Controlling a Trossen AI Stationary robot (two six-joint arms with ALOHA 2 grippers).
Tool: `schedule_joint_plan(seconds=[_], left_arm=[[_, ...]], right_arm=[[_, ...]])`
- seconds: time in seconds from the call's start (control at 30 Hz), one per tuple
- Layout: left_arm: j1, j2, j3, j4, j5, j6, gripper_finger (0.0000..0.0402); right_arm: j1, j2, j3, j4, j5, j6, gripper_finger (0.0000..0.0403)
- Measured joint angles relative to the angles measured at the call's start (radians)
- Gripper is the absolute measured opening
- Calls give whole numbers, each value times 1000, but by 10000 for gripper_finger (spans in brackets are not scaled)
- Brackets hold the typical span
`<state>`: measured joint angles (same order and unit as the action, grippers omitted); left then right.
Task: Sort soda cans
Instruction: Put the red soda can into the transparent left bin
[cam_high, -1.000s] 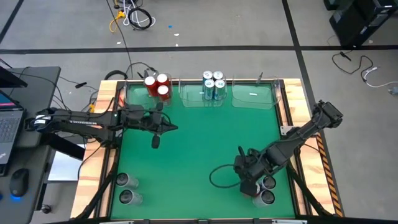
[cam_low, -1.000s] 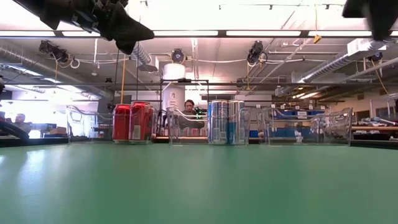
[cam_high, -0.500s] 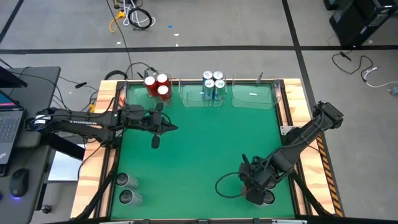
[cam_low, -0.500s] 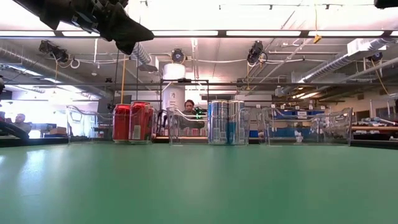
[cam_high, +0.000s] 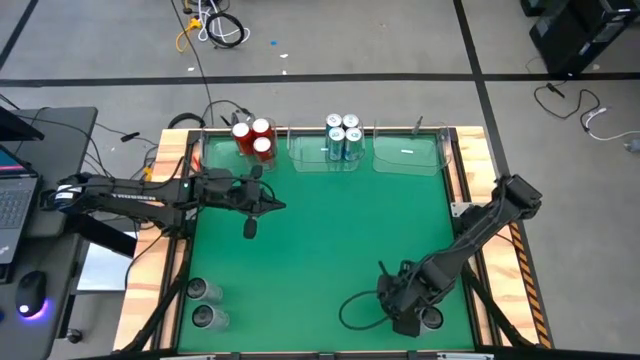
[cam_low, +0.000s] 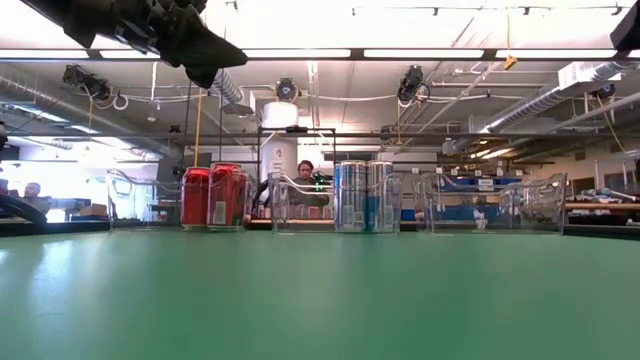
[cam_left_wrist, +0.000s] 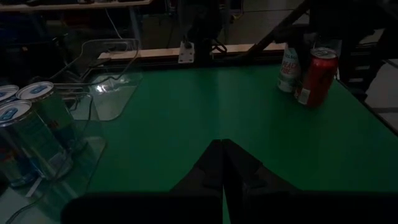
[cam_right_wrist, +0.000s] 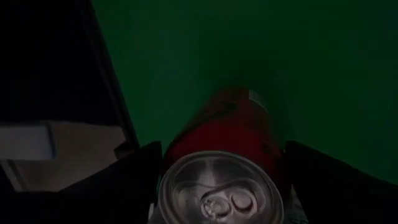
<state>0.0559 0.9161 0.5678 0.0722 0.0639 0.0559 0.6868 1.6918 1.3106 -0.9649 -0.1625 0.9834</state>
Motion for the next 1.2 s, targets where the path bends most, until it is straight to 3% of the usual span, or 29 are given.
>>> schedule_joint_plan(seconds=[0.2, 0.37, 0.6, 0.83, 1.2], left_arm=[[0, 0, 0, -26, 0, -3, 1], [0, 0, 0, -27, 0, -6, 1], [0, 0, 0, -19, -4, -7, 1], [0, 0, 0, -9, -5, -8, 1], [2, -42, 0, -15, -52, -15, 1]], right_arm=[[-8, 20, 3, 2, -19, -38, 315], [-52, 18, 2, 2, -35, -59, 278], [-139, 24, 27, -18, 4, -192, 275], [-303, 27, 123, -61, 142, -417, 275], [-596, 28, 161, 69, 221, -688, 275]])
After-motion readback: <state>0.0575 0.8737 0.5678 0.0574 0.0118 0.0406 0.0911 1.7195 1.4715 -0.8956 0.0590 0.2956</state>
